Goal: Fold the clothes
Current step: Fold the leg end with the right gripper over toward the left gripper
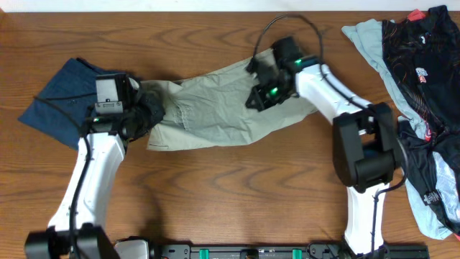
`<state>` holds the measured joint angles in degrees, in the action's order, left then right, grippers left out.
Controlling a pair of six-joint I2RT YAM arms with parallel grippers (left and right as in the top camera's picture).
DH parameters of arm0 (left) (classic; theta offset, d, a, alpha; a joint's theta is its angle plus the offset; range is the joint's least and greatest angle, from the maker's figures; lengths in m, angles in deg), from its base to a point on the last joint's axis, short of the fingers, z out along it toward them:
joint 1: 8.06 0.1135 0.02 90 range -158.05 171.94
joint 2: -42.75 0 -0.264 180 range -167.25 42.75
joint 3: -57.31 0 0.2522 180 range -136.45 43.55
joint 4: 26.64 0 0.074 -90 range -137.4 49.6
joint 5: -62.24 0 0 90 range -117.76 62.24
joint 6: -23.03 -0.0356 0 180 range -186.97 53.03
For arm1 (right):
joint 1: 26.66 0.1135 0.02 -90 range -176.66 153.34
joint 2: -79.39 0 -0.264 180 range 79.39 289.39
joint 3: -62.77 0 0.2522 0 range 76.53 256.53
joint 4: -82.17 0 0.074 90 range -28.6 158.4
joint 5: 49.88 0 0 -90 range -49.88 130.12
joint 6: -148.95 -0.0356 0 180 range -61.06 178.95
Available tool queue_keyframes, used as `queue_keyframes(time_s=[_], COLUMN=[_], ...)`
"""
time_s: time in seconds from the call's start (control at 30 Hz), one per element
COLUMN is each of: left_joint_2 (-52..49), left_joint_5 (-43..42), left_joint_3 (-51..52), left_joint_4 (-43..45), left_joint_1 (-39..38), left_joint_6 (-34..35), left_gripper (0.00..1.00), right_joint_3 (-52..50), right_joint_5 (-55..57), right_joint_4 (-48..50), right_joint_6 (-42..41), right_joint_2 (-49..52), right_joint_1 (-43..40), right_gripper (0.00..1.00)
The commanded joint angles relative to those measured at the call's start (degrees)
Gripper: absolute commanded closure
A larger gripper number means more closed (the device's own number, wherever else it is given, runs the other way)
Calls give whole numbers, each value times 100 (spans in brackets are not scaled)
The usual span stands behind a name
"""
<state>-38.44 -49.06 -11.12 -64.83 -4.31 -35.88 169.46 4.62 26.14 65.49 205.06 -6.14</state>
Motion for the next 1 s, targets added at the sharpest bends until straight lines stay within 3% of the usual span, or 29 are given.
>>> queue_keyframes(time_s=[0.0, 0.47, 0.57, 0.73, 0.97], left_joint_2=[435, 1495, 1495, 1473, 1458], left_joint_5=[31, -74, -74, 37, 203], left_joint_3=[26, -249, -249, -247, -247], left_joint_4=[-20, 9, -20, -17, -35], left_joint_1=[13, 13, 13, 15, 20], left_joint_6=[105, 675, 673, 625, 470], left_gripper=[94, 94, 94, 94, 94], right_joint_3=[-337, -944, -914, -507, 352], right_joint_5=[-282, -164, 197, 916, 1340], right_joint_4=[87, 863, 990, 623, -221], right_joint_6=[256, 251, 160, -22, -72], right_joint_2=[114, 114, 114, 31, -424], right_joint_1=[446, 1856, 1947, 1705, 678], right_gripper=[99, 98, 91, 97, 89])
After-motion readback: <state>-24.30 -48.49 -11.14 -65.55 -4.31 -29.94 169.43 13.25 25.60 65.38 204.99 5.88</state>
